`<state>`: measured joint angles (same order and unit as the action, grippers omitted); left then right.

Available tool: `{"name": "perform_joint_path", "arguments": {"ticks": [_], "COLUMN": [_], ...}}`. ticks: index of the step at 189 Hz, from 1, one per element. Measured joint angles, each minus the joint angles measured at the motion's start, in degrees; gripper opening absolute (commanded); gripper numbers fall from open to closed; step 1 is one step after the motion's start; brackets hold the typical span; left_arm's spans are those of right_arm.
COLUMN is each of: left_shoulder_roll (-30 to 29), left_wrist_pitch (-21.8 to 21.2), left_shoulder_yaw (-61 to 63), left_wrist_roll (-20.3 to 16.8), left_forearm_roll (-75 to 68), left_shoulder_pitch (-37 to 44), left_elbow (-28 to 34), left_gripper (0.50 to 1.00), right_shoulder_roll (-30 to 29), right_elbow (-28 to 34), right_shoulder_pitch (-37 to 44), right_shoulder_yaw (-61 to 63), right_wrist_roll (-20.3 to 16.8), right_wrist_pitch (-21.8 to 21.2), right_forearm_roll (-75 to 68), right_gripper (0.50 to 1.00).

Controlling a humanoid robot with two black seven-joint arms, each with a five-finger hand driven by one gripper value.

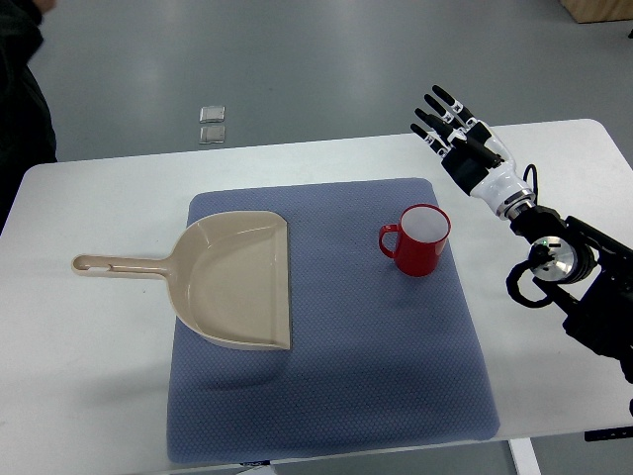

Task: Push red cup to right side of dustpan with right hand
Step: 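Lower the right hand and rotate its palm toward the red mug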

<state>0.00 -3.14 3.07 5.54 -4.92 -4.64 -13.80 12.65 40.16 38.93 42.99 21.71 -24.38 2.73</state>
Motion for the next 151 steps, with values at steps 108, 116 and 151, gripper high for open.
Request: {"name": "perform_joint_path", "arguments": {"ticks": [108, 116, 151], "left_shoulder_roll": [0.0, 0.0, 0.0], "left_wrist_pitch": [0.1, 0.1, 0.0], "left_shoulder_yaw": [0.1, 0.1, 0.1], "left_wrist_roll": [0.0, 0.0, 0.0], "left_forearm_roll": [0.1, 0.1, 0.0], "left_shoulder_pitch": [0.0, 0.0, 0.0], "left_elbow": [-0.2, -0.2, -0.2], "left_gripper": [1.0, 1.0, 1.0], "right_shoulder_roll": [3.3, 4.4, 11.5], "right_elbow": [0.1, 0.1, 1.9], "right_shoulder_pitch": [0.6, 0.8, 0.9], "right_shoulder_yaw": [-1.1, -1.1, -1.0], "right_wrist_roll": [0.2, 0.4, 1.3], "right_wrist_pitch": [-9.4, -10.1, -10.6], "right_forearm_roll": [10.5, 14.1, 26.8], "right_gripper": [0.934, 0.934, 0.934]}}
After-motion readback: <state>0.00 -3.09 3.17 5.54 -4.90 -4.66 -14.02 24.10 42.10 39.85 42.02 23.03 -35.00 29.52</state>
